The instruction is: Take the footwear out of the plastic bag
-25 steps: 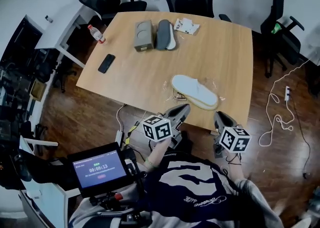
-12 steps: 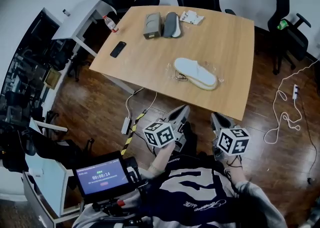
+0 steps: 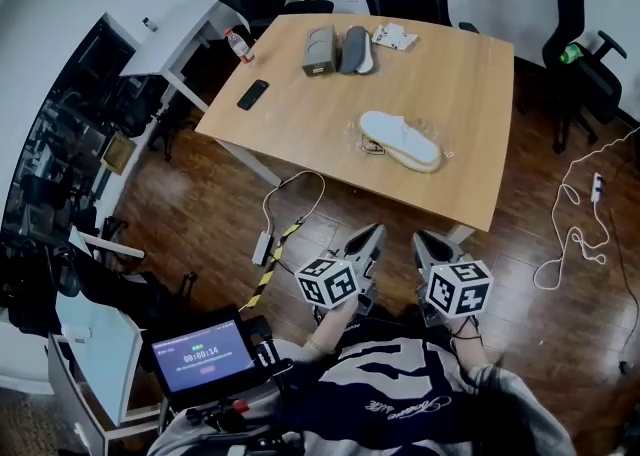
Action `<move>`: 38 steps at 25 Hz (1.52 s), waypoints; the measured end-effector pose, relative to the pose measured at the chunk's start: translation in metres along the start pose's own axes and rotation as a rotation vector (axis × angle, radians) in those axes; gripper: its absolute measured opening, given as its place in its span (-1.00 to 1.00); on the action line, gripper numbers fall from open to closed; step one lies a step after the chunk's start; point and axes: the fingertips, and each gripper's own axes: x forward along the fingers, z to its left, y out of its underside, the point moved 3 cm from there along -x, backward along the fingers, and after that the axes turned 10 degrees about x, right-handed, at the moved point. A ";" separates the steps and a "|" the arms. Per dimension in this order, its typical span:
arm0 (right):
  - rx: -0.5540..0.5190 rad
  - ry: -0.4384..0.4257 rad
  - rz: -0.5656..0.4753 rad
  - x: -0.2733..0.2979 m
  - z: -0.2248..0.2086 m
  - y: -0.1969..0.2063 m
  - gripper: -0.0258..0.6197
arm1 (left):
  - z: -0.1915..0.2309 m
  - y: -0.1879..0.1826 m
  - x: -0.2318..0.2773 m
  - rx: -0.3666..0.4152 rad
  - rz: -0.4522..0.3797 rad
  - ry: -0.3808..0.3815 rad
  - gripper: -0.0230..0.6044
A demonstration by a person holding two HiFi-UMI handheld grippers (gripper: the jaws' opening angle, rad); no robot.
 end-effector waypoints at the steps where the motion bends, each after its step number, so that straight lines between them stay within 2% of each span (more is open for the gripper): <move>1: -0.003 -0.002 -0.002 0.000 0.005 0.001 -0.88 | -0.001 0.000 -0.003 0.004 0.000 0.004 -0.91; 7: -0.022 0.002 -0.024 0.008 0.008 0.004 -0.88 | -0.002 0.006 -0.004 0.080 -0.001 0.013 -0.91; 16: -0.036 0.015 -0.031 0.017 0.019 0.021 -0.94 | 0.010 0.015 -0.017 0.220 0.001 -0.035 -0.91; 23: -0.058 0.026 -0.020 0.010 0.039 0.030 -0.95 | -0.001 0.008 -0.030 0.323 -0.003 -0.008 -0.91; 26: -0.065 0.033 -0.021 0.008 0.037 0.032 -0.95 | -0.004 0.010 -0.027 0.327 -0.006 0.009 -0.91; 30: -0.069 0.051 -0.030 0.002 0.061 0.040 -0.95 | -0.003 0.002 -0.050 0.326 -0.011 0.027 -0.91; 38: -0.061 0.065 -0.037 -0.002 0.059 0.045 -0.95 | -0.005 0.005 -0.051 0.317 -0.006 0.045 -0.91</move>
